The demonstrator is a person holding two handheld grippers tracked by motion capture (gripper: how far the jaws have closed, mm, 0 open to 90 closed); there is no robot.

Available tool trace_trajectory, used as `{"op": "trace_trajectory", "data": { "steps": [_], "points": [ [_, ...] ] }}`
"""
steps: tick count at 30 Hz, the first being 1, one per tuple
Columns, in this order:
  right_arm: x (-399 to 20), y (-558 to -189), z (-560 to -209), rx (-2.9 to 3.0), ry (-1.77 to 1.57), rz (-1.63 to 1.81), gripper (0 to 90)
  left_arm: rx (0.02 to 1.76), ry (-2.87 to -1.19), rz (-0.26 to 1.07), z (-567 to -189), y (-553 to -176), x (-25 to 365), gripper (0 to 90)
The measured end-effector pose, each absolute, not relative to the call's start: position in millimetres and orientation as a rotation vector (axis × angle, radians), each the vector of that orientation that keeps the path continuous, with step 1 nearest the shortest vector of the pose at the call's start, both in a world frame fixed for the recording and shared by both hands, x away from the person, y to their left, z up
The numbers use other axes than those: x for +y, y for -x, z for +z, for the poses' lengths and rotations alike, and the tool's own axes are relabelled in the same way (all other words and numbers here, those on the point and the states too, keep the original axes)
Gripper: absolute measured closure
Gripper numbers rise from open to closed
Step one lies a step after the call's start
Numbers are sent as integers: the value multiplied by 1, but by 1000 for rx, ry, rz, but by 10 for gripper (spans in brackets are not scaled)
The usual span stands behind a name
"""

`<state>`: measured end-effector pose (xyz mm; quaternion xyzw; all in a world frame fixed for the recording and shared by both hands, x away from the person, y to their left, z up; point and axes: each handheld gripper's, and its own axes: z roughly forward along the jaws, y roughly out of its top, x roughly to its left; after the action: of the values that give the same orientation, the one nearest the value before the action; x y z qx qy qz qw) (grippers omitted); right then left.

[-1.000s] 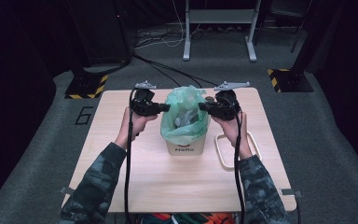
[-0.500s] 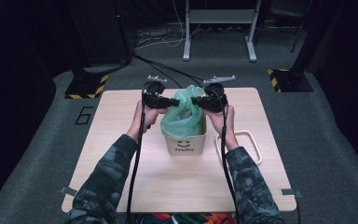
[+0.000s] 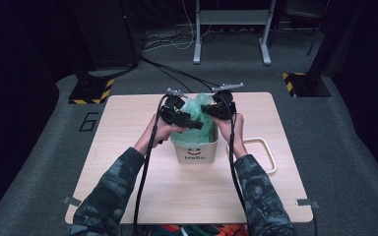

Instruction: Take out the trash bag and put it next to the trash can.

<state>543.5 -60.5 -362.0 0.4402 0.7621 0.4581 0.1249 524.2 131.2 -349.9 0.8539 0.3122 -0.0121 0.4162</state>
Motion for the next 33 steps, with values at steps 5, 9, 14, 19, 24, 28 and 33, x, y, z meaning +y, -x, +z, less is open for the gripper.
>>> {"op": "trace_trajectory", "data": {
  "steps": [5, 9, 14, 19, 24, 28, 33],
  "points": [
    [-60, -541, -362, 2226, -1271, 1349, 859, 782, -2224, 37, -358, -524, 122, 395],
    [-66, -538, -363, 2241, -1278, 1380, 854, 783, -2328, 116, -371, -524, 118, 672],
    [-76, -536, -366, 2276, -1233, 1393, 821, 773, -2345, 133, -373, -526, 121, 881],
    [-84, -534, -368, 2337, -1173, 1385, 627, 823, -2306, 173, -371, -535, 133, 894],
    [-79, -532, -370, 2411, -1078, 1359, 380, 865, -2244, 196, -367, -542, 141, 895],
    [-69, -530, -370, 2444, -1019, 1343, 273, 883, -2186, 201, -358, -548, 143, 895],
    [-50, -529, -370, 2452, -962, 1293, 177, 855, -2115, 187, -340, -550, 138, 895]
  ]
}}
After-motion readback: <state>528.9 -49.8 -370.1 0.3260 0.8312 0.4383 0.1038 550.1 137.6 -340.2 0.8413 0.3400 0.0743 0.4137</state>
